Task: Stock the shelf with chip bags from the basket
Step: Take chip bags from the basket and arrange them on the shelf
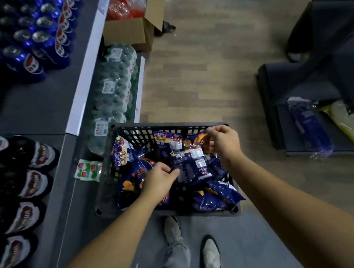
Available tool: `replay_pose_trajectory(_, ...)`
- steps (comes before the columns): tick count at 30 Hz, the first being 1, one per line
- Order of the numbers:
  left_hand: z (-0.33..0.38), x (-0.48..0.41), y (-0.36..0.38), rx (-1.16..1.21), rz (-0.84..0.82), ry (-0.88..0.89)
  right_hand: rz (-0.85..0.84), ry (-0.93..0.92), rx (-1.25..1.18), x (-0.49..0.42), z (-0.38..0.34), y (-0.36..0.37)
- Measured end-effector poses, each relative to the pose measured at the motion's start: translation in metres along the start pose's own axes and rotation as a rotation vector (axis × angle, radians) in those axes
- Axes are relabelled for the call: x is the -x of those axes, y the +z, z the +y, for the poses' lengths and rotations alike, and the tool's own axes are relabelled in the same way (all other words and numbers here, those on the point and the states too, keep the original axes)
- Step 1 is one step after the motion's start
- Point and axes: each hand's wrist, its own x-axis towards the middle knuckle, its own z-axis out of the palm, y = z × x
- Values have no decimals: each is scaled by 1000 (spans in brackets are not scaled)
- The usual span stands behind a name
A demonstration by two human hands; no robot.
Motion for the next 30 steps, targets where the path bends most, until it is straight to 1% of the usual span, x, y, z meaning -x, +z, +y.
replay_pose_trajectory(4, -6, -25, 19, -66, -115, -62, 34, 123, 1, -20, 31, 1)
replay_pose_trajectory(7, -10, -34, 31, -68, -148, -87, 55, 172, 119, -29, 51, 0)
replay_pose_trajectory(10, -17, -43, 41, -41, -142, -95, 25, 210, 219, -34, 68, 0)
replay_pose_trajectory(13, -20, -46, 43, -18, -115, -71, -35, 290, 241, -33, 77, 1)
replay_pose_trajectory(15, -19, -45, 39, 23, -109, -67, -64, 307, 253, -30, 78, 2)
replay_pose_trajectory(18, -15, -39, 25, 99, -90, -47, -73, 283, 263, -23, 68, 5)
replay_pose_trajectory(23, 7, -13, -6, 254, -55, 37, -93, 163, 251, -1, 33, 13)
replay_pose_trajectory(27, 32, 22, -35, 379, 20, 85, -136, 44, 158, 25, -7, 20)
replay_pose_trajectory(30, 43, 51, -59, 416, 132, 180, -190, -36, 92, 55, -43, 29)
